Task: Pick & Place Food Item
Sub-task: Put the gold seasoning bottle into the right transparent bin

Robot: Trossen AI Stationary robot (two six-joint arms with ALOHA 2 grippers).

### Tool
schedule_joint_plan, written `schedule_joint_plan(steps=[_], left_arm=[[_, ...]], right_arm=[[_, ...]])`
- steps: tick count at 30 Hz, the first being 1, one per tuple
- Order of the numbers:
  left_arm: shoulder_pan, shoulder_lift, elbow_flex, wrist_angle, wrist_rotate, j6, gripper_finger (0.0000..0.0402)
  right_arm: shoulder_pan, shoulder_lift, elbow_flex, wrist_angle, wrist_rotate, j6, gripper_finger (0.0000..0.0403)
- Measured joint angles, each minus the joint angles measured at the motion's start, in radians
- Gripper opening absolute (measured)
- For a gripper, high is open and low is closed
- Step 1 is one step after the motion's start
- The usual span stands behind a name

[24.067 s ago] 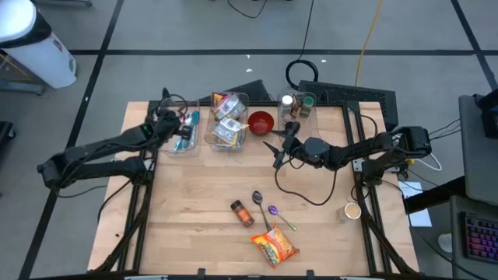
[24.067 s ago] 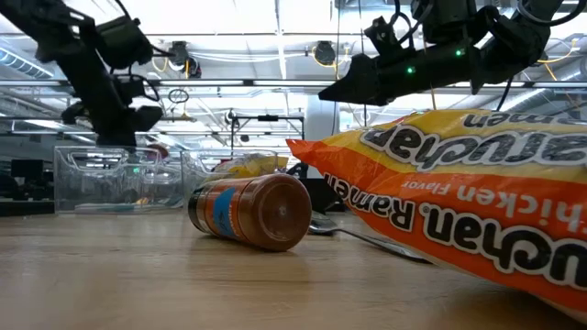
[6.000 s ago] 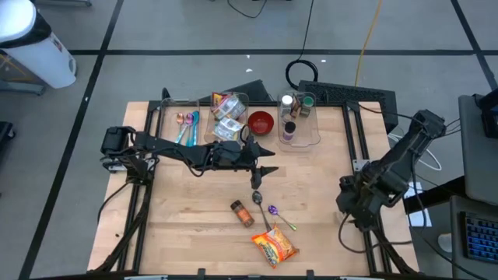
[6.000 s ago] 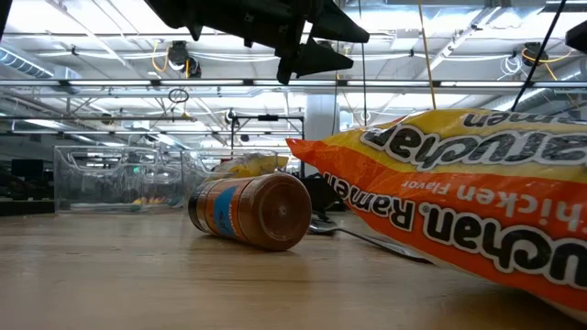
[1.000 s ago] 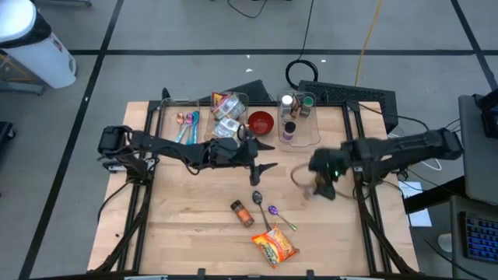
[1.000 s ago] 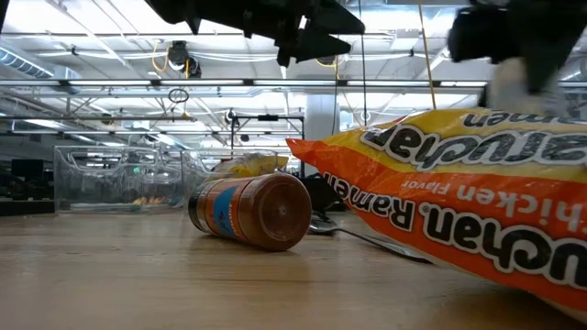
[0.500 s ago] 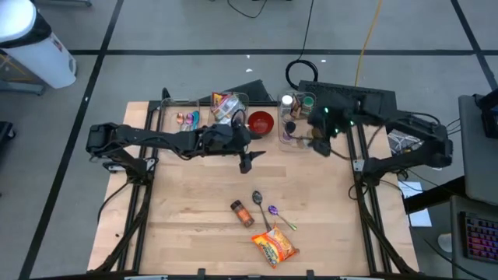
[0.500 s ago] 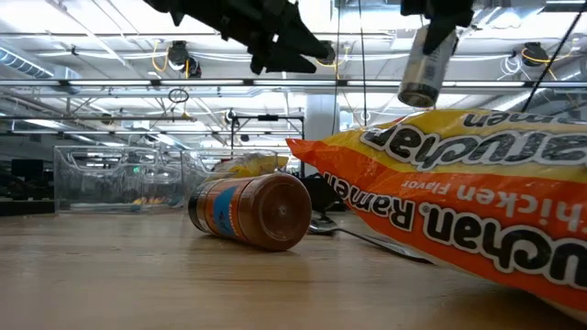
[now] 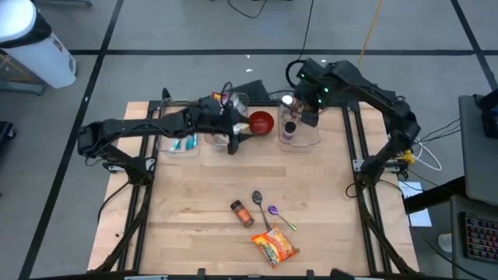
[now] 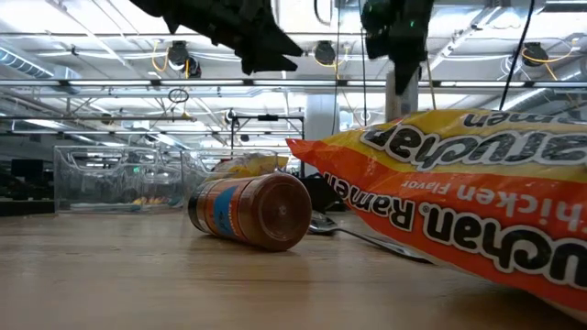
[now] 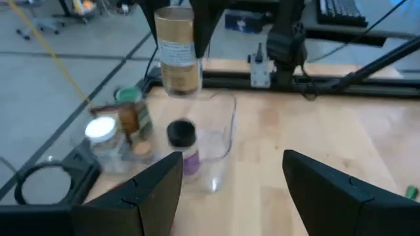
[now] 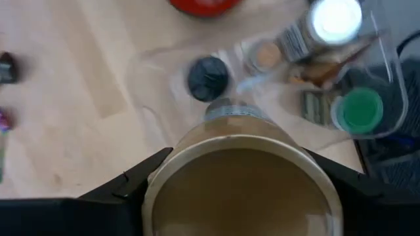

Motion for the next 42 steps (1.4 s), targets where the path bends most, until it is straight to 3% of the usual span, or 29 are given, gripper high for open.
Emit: schedule_joint_plan(steps=[7,15,25,42], left_arm=[[0.097,-0.015,0.0,-0.021,0.091,0.04,0.0271],[0.173,-0.016,0.0,-0.023,0.148,0.065,0.0271],[0.229,-0.016,0.0,-0.03,0.175,0.075,0.0271],[0.23,-0.016,0.0,-0.039,0.226,0.072,0.0271]], right_arm=[[-0.107,0.093,0.0,0.047,0.0,-0.068,0.0272],[-0.132,0.146,-0.008,0.098,-0.004,-0.104,0.0272],[-0.132,0.119,-0.177,0.213,-0.007,-0.107,0.0272],[-0.131,0.103,-0.408,0.436,-0.008,-0.091,0.0272]])
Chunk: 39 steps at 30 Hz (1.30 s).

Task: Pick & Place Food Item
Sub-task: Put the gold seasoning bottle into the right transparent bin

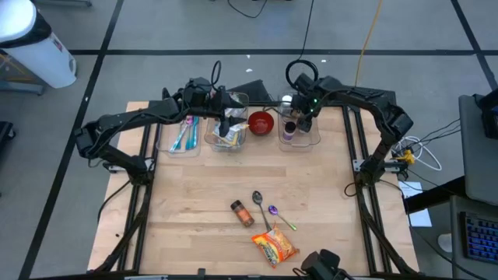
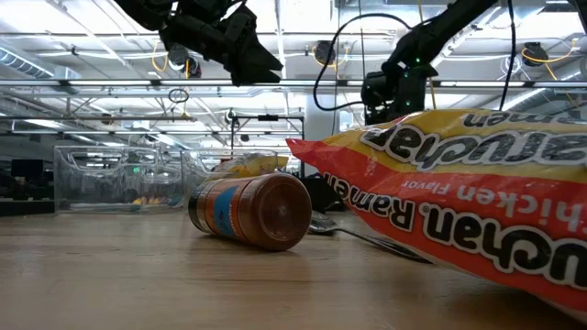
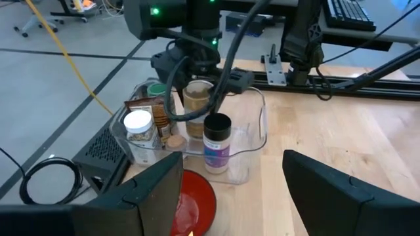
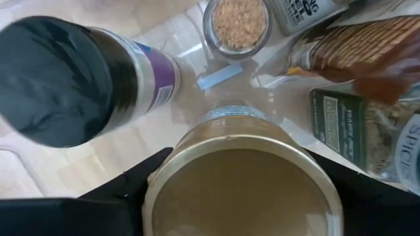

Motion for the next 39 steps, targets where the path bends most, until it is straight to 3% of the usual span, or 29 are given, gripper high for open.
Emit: schedule_joint_plan(steps=[39], left_arm=[[-0.001,0.0,0.0,-0.043,0.0,0.002,0.0271]], right_arm=[[0.0,0.0,-0.038,0.098,0.021,0.017,0.0272]])
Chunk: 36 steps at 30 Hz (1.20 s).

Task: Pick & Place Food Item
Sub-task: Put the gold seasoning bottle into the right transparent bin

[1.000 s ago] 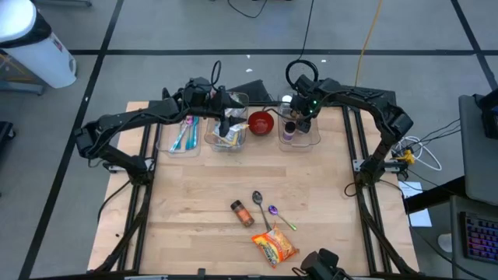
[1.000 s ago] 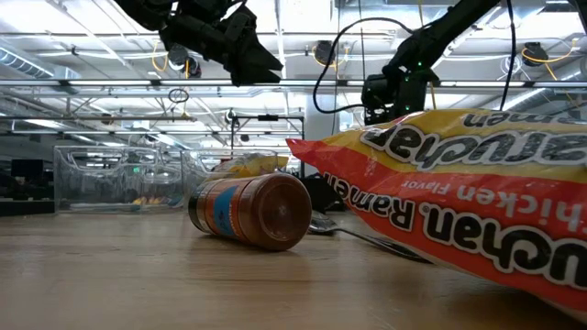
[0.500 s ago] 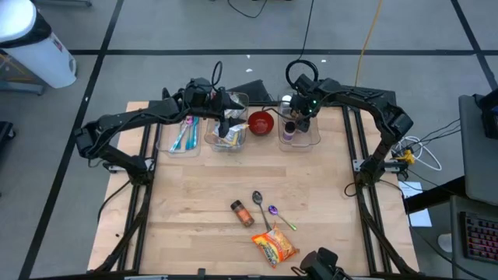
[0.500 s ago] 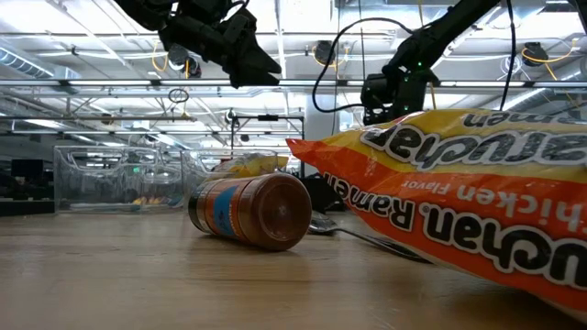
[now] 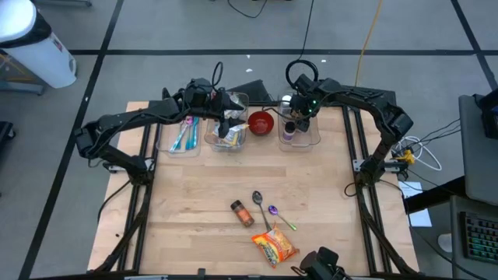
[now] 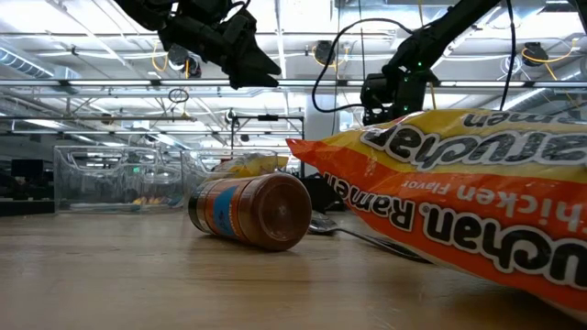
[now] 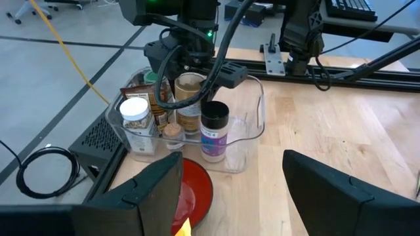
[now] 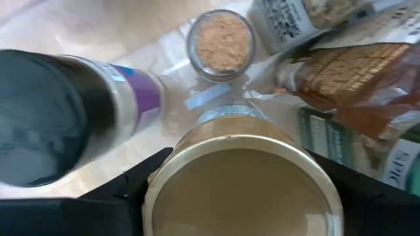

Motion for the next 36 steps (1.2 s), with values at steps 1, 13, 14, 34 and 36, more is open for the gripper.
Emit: schedule_joint_plan(steps=[1,13,14,34,36], left_arm=[[0.0,0.0,0.0,0.0,0.0,0.0,0.0271],[0.0,0.0,0.0,0.003,0.032,0.008,0.0271],[0.0,0.0,0.0,0.003,0.032,0.008,0.0271],[0.0,0.0,0.0,0.003,0.033,0.008,0.0271],[0.0,0.0,0.0,0.003,0.033,0.008,0.0271]], right_arm=[[0.0,0.0,-0.005,0.005,0.008,-0.001,0.0272],[0.0,-0.002,-0.053,0.051,0.002,-0.007,0.0272],[0.0,-0.002,-0.053,0.051,0.002,-0.008,0.0272],[0.0,0.003,-0.058,0.057,0.012,-0.024,0.0385],[0.0,-0.002,-0.058,0.056,0.012,-0.024,0.0389]])
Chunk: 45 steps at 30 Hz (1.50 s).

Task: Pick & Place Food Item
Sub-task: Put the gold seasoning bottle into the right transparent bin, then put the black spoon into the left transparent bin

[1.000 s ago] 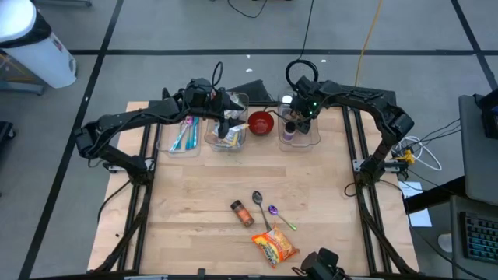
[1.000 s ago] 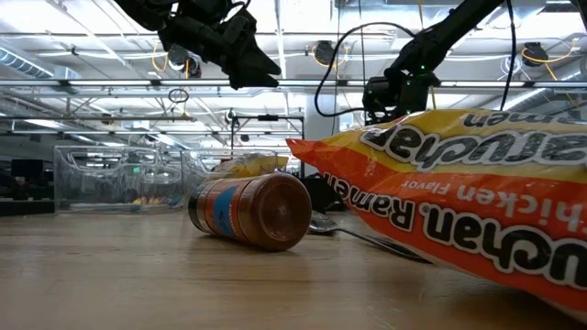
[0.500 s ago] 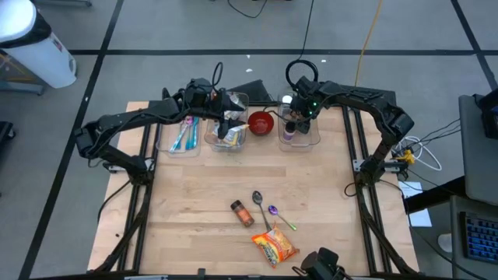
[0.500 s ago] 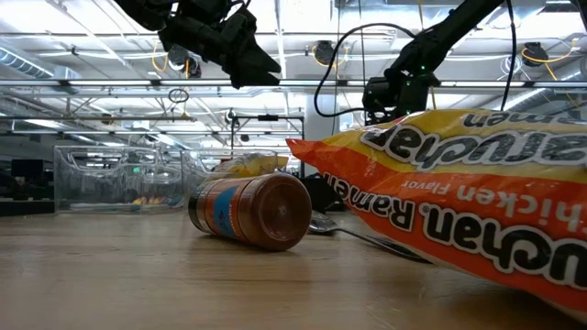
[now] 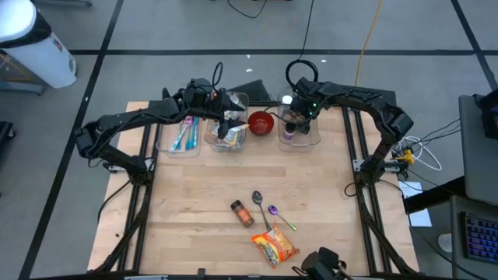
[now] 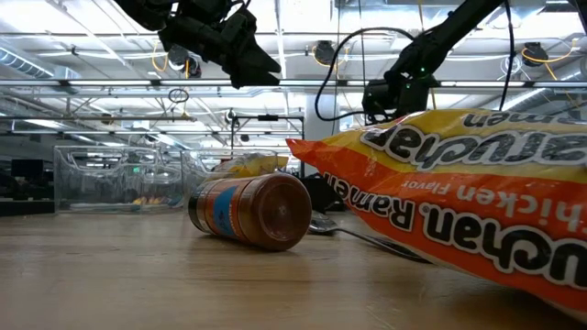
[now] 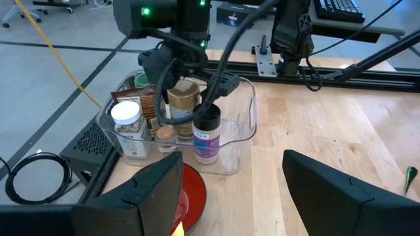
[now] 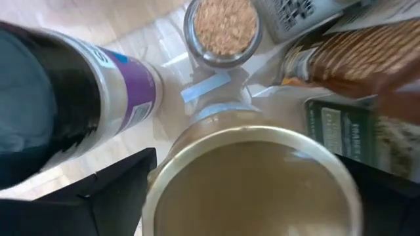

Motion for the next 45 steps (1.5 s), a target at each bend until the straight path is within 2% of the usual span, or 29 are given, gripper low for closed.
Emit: schedule_joint_plan(steps=[8,18,28,33,36,39,43,45], left_arm=[[0.0,0.0,0.0,0.001,0.0,0.003,0.0271],[0.0,0.0,0.0,0.004,-0.001,0.003,0.0271],[0.0,0.0,0.0,0.037,-0.01,0.004,0.0271],[0.0,0.0,0.0,0.042,-0.01,-0.004,0.0271],[0.0,0.0,0.0,0.042,-0.01,-0.004,0.0271],[0.0,0.005,0.0,0.043,-0.01,-0.002,0.0271],[-0.013,0.034,-0.002,0.02,-0.01,-0.01,0.0271],[-0.028,0.052,-0.003,0.02,-0.01,-0.036,0.0271]], right_arm=[[0.0,-0.074,0.001,0.01,0.021,0.001,0.039],[0.014,-0.244,0.001,0.019,0.045,0.06,0.039],[0.076,-0.372,0.001,0.237,0.042,0.219,0.039],[0.1,-0.4,-0.06,0.436,0.042,0.209,0.0391],[0.111,-0.407,-0.128,0.618,0.042,0.208,0.0391],[0.112,-0.406,-0.22,0.893,0.042,0.232,0.0391],[0.129,-0.406,-0.384,1.28,0.04,0.351,0.0391],[0.15,-0.406,-0.477,1.465,0.002,0.369,0.0391]])
